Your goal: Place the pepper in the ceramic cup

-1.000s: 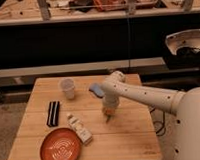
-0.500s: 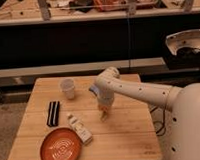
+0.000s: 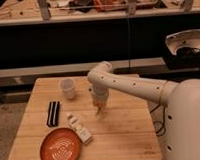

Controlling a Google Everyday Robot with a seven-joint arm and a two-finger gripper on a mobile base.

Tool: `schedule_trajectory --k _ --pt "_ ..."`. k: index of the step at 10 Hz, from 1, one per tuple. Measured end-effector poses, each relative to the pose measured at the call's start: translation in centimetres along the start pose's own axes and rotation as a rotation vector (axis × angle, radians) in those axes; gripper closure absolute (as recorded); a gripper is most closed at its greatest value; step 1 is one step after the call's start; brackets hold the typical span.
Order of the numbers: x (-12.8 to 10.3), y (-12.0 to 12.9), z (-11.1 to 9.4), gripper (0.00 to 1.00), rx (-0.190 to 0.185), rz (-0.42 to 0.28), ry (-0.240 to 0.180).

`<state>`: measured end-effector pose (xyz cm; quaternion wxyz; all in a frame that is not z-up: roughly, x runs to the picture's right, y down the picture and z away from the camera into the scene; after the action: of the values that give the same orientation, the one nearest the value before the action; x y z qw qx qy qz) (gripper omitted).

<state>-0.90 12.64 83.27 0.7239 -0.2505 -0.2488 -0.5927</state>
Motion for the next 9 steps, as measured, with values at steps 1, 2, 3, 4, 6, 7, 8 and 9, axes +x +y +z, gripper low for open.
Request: schedule_trajectory --k 1,2,3,4,6,7,8,9 --pt "-0.1 -1.0 -0.6 1.0 0.004 -0.012 0.001" --pt "0.2 -1.5 -0.8 1.0 0.003 -0.018 0.005" --pt "0.4 -1.6 -1.1 1.0 0.001 -0.022 0.007" --pt "0.6 -1.9 -1.5 1.0 0.003 -0.025 0.008" --pt "1.0 -3.8 -3.2 1.0 0.013 -0.047 0.011" --pt "1.0 -4.4 -3.4 1.0 0.014 -0.055 0.012" --pt "1.4 -4.8 -3.7 1.0 0.012 -0.062 0.016" --pt "1.8 -4.9 -4.0 1.0 0.008 -0.062 0.016"
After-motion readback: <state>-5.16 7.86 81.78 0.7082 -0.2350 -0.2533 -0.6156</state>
